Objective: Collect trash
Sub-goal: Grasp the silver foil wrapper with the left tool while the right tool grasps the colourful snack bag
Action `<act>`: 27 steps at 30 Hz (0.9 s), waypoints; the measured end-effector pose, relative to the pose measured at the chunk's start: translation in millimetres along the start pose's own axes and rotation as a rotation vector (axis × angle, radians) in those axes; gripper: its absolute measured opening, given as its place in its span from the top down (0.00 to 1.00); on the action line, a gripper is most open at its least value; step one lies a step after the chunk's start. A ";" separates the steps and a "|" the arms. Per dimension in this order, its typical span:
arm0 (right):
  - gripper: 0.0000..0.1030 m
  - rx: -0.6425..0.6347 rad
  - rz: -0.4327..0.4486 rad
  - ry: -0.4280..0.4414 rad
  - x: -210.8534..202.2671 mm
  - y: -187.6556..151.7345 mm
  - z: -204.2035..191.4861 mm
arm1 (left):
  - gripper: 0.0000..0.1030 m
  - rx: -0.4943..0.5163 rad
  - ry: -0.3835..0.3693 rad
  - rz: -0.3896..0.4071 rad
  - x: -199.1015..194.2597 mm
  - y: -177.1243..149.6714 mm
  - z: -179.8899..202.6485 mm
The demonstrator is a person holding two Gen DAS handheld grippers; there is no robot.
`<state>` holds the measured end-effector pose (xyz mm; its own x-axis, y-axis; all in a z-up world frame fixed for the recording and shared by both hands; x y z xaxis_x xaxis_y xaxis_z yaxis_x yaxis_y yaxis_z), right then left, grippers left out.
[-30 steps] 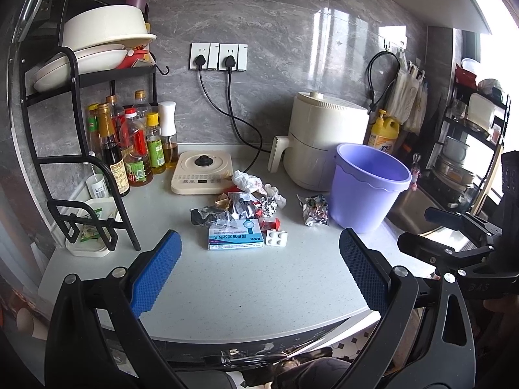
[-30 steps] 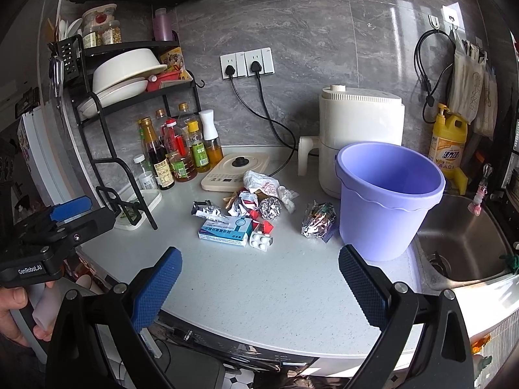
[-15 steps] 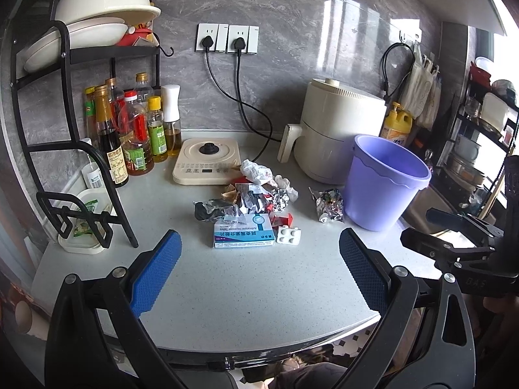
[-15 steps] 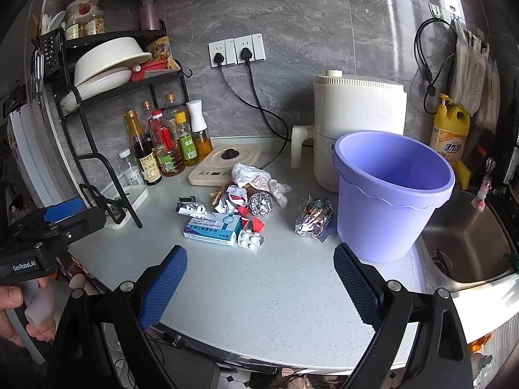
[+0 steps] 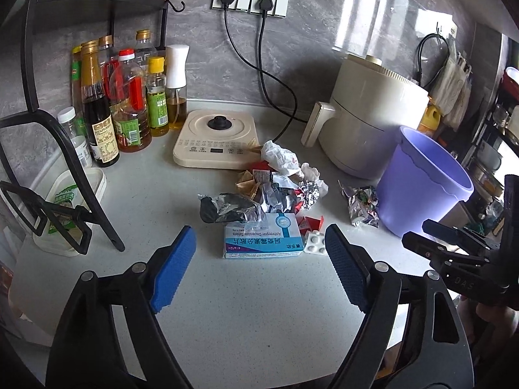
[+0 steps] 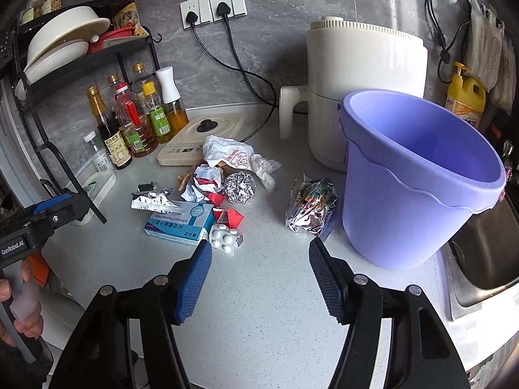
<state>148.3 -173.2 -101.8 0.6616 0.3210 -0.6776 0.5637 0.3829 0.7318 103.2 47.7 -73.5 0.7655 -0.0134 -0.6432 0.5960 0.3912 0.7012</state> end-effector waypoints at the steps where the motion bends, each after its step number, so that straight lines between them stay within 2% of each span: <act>1: 0.41 -0.003 -0.002 -0.007 6.4 1.8 0.8 | 0.28 -0.007 0.002 -0.007 6.7 2.5 -1.7; 3: 0.42 -0.011 -0.015 -0.026 20.4 6.4 0.0 | 0.34 -0.021 -0.002 -0.026 19.8 6.3 -4.4; 8: 0.45 -0.058 -0.029 -0.110 53.4 14.7 0.2 | 0.38 -0.048 -0.002 -0.053 49.6 11.9 -12.1; 11: 0.48 -0.079 -0.027 -0.163 69.2 18.5 2.9 | 0.46 -0.076 0.000 -0.078 67.1 12.4 -18.3; 14: 0.50 -0.072 -0.029 -0.182 85.6 21.5 2.6 | 0.51 -0.088 -0.006 -0.095 81.0 11.8 -22.2; 16: 0.51 -0.065 -0.042 -0.193 96.4 22.2 2.8 | 0.59 -0.092 -0.002 -0.108 89.3 11.7 -23.1; 20: 0.51 -0.054 -0.056 -0.201 111.6 24.5 4.7 | 0.61 -0.106 -0.002 -0.106 99.2 11.5 -24.8; 21: 0.56 -0.052 -0.056 -0.205 114.4 24.8 5.1 | 0.65 -0.110 -0.003 -0.107 101.6 11.4 -25.4; 22: 0.67 -0.049 -0.065 -0.210 118.1 24.9 5.8 | 0.69 -0.113 -0.006 -0.112 104.1 11.1 -26.0; 23: 0.73 -0.038 -0.081 -0.202 122.7 24.4 6.4 | 0.70 -0.117 -0.006 -0.115 105.6 10.9 -26.8; 24: 0.84 -0.029 -0.092 -0.194 126.2 23.9 7.9 | 0.83 -0.121 -0.004 -0.119 107.4 11.1 -26.8; 27: 0.94 -0.028 -0.080 -0.194 125.7 23.8 8.0 | 0.94 -0.125 -0.005 -0.120 107.5 10.6 -28.7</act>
<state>248.9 -130.7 -169.0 0.6994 0.1168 -0.7052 0.6063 0.4256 0.6718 184.8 76.8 -144.0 0.6918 -0.0710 -0.7186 0.6486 0.4983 0.5753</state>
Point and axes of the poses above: each gripper's, at about its wrist camera, not at the fingertips, and x roughly the way its jaws point, z to its right, y to its top, the point moved 1 cm from there along x, roughly the way its jaws point, and after that the axes turned 11 degrees about -x, right-handed, at the moved point
